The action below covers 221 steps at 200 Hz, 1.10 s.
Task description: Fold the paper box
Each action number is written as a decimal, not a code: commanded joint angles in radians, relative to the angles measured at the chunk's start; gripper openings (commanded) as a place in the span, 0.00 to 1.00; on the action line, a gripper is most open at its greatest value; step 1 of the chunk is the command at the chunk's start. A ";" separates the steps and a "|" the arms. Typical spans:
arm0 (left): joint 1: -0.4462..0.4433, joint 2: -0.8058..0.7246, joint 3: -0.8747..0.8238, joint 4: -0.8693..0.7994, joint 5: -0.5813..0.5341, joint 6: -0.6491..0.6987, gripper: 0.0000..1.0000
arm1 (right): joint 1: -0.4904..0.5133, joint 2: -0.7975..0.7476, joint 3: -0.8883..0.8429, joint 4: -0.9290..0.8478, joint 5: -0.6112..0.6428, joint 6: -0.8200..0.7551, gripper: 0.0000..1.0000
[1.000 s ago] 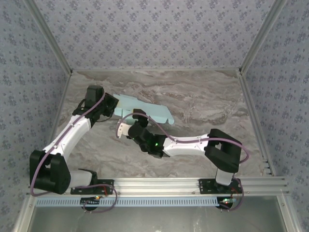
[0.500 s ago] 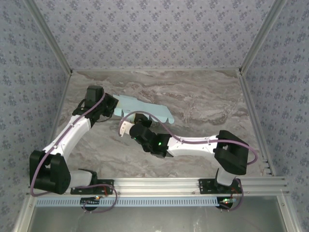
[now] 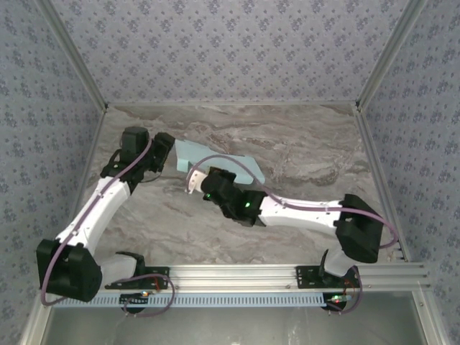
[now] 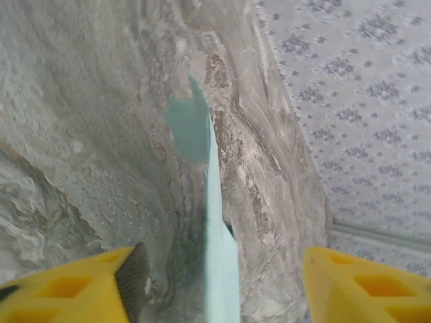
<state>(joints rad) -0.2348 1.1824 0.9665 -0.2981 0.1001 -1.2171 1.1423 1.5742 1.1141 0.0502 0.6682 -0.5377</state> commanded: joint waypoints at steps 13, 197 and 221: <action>0.042 -0.132 0.051 -0.069 -0.142 0.160 0.99 | -0.129 -0.134 0.177 -0.307 -0.270 0.249 0.00; 0.050 -0.281 -0.541 0.458 0.106 0.613 0.99 | -0.857 0.236 0.104 -0.433 -1.442 0.886 0.00; 0.069 -0.131 -0.457 0.291 0.118 0.626 0.99 | -0.872 0.298 0.121 -0.453 -1.458 0.856 0.00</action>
<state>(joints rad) -0.1829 0.9382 0.4202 0.1024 0.1589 -0.6285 0.2855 1.8320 1.2121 -0.3756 -0.7223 0.3542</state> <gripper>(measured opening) 0.994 0.079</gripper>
